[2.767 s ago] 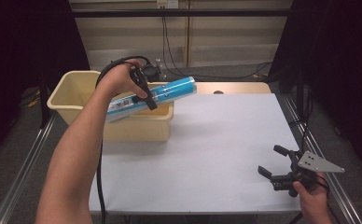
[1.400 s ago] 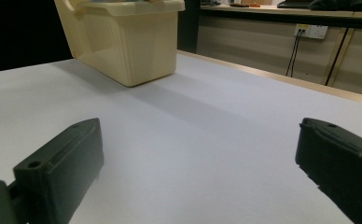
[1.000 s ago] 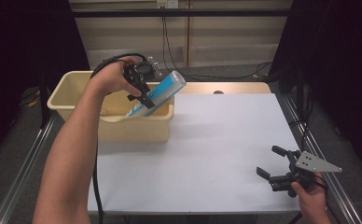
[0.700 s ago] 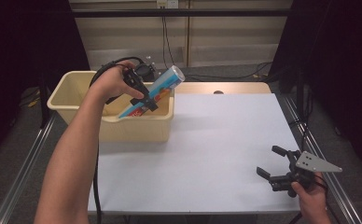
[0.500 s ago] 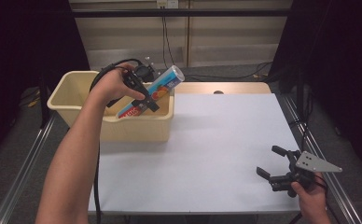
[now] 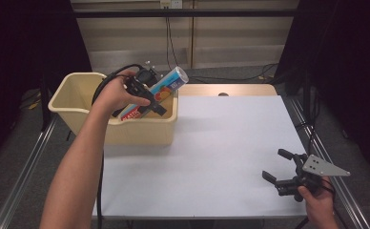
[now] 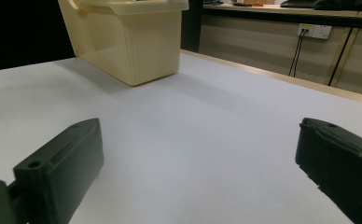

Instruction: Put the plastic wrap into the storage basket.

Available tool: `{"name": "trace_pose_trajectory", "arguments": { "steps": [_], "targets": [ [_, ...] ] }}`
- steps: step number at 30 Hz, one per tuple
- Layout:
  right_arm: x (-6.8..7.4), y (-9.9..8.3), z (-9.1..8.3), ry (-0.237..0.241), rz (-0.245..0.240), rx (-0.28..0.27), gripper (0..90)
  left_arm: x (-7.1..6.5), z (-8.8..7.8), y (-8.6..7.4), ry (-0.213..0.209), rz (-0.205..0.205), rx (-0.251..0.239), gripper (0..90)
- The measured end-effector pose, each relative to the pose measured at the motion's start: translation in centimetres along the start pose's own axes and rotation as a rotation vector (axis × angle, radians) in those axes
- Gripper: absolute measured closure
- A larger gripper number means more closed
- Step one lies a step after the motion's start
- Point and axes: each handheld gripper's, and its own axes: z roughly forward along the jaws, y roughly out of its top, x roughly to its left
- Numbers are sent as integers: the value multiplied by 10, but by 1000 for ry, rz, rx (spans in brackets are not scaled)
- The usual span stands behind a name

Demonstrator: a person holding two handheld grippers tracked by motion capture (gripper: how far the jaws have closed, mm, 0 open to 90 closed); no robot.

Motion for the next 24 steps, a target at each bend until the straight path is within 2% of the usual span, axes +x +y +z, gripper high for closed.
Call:
{"name": "trace_pose_trajectory", "arguments": {
  "steps": [1, 3, 15, 20, 21, 22, 23, 24],
  "targets": [
    [0, 0, 0, -2, 2, 0, 5, 0, 0, -1, 2, 13, 6, 101],
    [0, 0, 0, -1, -1, 1, 5, -4, 1, -4, -1, -8, -18, 97],
    [0, 0, 0, 1, 2, 2, 5, -17, 7, -16, -14, -16, -100, 82],
    [0, 1, 0, 2, 0, 2, 5, -22, 5, -22, -27, -29, -159, 81],
    [0, 1, 0, 2, 1, 1, 5, -23, 5, -24, -27, -39, -173, 78],
    [0, 1, 0, 1, 0, 1, 5, -25, 7, -25, -31, -66, -190, 78],
    [0, 1, 0, 1, -1, 1, 5, -26, 8, -27, -28, -71, -198, 79],
    [1, 1, 0, 1, 0, 1, 5, -26, 8, -29, -30, -63, -198, 79]
  ]
}}
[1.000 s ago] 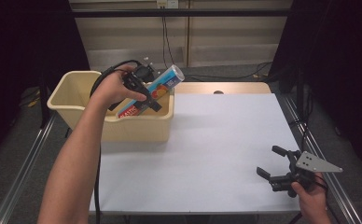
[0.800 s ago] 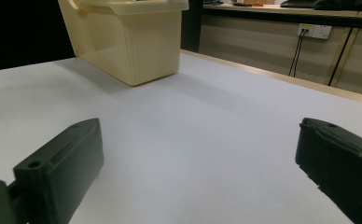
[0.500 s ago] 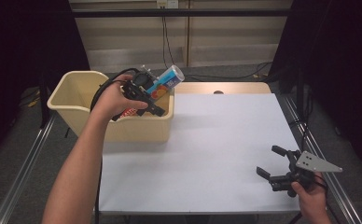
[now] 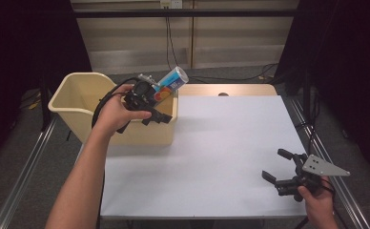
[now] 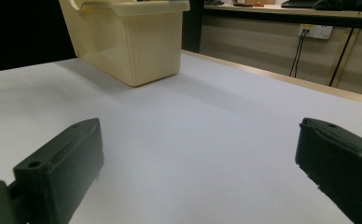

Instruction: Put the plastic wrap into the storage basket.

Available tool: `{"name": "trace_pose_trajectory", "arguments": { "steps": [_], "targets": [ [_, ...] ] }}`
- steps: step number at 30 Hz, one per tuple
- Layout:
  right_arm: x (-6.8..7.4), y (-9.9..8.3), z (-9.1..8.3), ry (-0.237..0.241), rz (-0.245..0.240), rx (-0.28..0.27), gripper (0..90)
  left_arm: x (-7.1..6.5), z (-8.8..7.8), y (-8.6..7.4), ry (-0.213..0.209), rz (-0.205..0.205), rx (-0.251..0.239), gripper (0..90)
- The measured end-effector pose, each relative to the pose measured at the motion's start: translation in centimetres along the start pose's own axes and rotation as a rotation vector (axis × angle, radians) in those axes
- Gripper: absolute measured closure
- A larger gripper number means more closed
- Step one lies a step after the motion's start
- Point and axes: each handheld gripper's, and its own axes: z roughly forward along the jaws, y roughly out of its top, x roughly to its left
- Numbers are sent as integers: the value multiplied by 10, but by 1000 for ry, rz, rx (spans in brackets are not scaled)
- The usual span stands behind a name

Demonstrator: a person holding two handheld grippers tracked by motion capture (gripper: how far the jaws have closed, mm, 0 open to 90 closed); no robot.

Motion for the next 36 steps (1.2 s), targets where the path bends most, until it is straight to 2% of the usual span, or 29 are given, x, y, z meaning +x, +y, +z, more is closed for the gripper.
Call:
{"name": "trace_pose_trajectory", "arguments": {
  "steps": [11, 14, 22, 36],
  "targets": [
    [0, 0, 0, 2, -1, -1, 5, -7, -9, -20, 0, 21, -59, 74],
    [1, 0, 1, 3, -1, -1, 5, -11, -11, -24, -13, 16, -92, 71],
    [1, 0, 1, 5, -1, 0, 5, -15, -14, -34, -15, 31, -112, 70],
    [1, 0, 2, 6, 0, 1, 5, -19, -21, -53, -28, 22, -184, 68]
  ]
}}
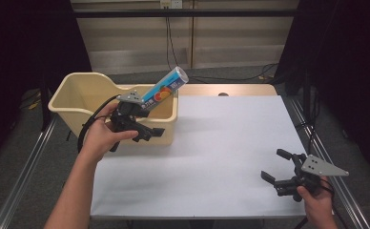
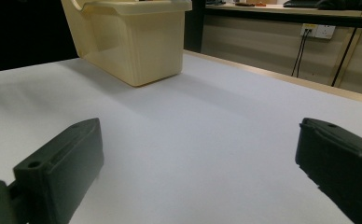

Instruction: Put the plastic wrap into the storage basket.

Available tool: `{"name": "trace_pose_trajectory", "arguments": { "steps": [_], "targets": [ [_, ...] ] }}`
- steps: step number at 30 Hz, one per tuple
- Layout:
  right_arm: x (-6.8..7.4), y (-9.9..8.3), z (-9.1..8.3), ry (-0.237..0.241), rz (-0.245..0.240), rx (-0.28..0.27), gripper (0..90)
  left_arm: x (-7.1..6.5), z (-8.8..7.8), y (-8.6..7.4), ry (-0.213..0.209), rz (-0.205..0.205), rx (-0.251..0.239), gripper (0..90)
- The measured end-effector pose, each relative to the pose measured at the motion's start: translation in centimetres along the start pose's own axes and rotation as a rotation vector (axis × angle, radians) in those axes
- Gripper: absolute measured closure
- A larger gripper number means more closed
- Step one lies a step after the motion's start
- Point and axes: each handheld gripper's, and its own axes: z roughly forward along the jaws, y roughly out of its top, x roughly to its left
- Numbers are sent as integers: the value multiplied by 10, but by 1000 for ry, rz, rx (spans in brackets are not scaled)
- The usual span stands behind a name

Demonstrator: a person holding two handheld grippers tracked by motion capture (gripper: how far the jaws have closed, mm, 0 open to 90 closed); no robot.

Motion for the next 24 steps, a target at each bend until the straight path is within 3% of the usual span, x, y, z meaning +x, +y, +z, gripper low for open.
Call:
{"name": "trace_pose_trajectory", "arguments": {
  "steps": [13, 24],
  "targets": [
    [0, 0, -1, 1, 4, -2, 5, -1, -1, -20, -13, -12, -74, 63],
    [0, 0, 0, 0, 4, -2, 5, -5, -7, -36, -8, -8, -91, 52]
  ]
}}
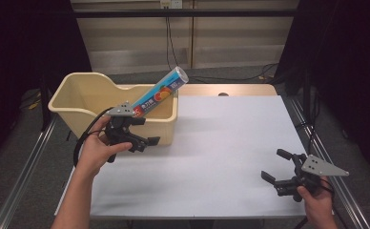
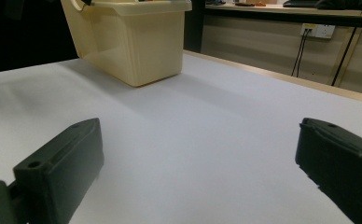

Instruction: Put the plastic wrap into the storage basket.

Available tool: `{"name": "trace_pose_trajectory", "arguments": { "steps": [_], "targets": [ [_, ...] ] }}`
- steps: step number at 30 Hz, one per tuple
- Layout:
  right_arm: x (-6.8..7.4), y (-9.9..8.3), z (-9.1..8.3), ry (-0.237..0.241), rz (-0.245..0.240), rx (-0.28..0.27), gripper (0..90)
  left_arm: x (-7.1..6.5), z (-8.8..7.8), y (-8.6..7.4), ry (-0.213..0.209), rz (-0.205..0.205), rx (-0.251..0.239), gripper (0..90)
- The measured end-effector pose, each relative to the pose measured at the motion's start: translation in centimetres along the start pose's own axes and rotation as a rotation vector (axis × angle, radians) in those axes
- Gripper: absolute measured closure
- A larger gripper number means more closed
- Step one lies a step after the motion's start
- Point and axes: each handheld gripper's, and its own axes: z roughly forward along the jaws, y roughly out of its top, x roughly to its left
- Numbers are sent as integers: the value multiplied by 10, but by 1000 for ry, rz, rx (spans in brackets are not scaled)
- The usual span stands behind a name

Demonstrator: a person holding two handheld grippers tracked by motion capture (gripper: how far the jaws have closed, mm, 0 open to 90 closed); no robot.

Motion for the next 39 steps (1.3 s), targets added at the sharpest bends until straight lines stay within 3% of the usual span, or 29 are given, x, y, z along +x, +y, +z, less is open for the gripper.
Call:
{"name": "trace_pose_trajectory", "arguments": {
  "steps": [10, 18, 25, 39],
  "targets": [
    [0, 0, 0, 1, 2, 2, 5, 0, -9, -15, 19, -2, -53, 37],
    [0, 0, 0, 1, 2, 2, 5, 1, -11, -32, 45, 12, -50, 36],
    [0, 0, -1, -2, 4, 1, 5, 2, -11, -47, 53, 1, -52, 35],
    [-2, -1, -1, -5, 8, -2, 5, 1, -14, -66, 87, 25, -76, 40]
  ]
}}
